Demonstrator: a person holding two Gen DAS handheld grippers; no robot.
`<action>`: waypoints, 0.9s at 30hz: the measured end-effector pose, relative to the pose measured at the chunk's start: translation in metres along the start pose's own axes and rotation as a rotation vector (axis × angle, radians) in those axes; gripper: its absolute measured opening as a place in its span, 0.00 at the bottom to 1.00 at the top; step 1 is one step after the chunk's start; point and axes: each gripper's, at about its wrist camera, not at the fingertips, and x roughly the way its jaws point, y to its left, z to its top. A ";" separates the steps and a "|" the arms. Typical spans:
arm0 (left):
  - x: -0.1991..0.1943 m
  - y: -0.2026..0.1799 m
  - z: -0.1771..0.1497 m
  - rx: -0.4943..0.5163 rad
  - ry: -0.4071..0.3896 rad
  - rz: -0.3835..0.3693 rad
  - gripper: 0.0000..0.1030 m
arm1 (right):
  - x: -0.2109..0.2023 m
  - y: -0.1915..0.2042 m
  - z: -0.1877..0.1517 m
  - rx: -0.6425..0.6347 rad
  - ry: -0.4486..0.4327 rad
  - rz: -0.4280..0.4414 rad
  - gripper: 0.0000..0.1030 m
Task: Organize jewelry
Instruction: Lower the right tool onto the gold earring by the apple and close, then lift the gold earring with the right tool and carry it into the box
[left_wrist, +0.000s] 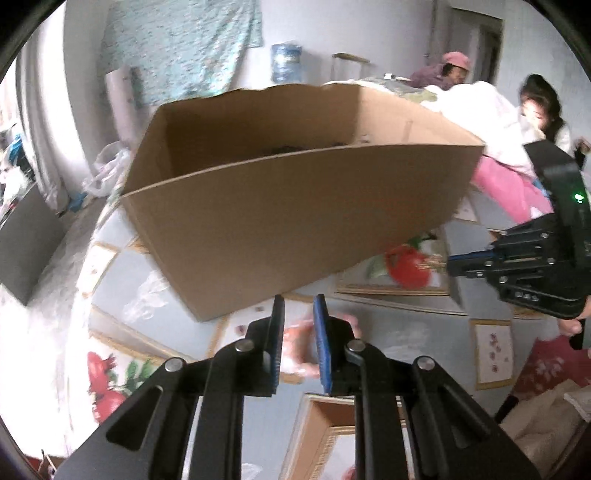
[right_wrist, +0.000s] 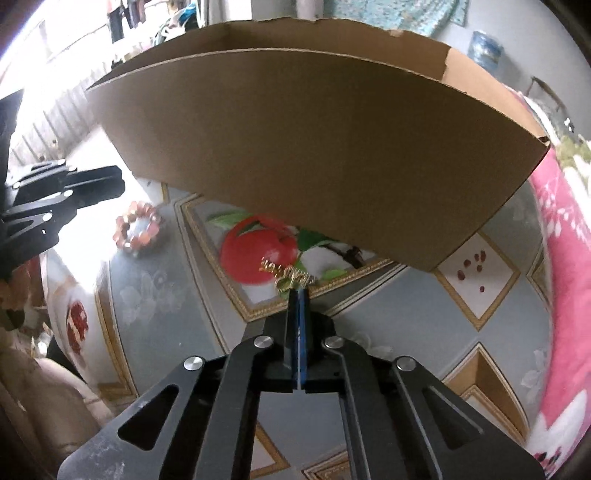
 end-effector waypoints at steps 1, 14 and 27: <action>0.001 -0.008 0.000 0.021 0.001 -0.020 0.15 | -0.001 0.000 -0.002 0.002 0.004 0.003 0.00; 0.016 -0.056 -0.004 0.116 0.043 -0.102 0.15 | -0.021 0.005 -0.001 0.044 -0.080 0.063 0.31; 0.027 -0.052 -0.001 0.093 0.064 -0.089 0.15 | 0.006 0.014 0.015 0.027 -0.055 0.003 0.15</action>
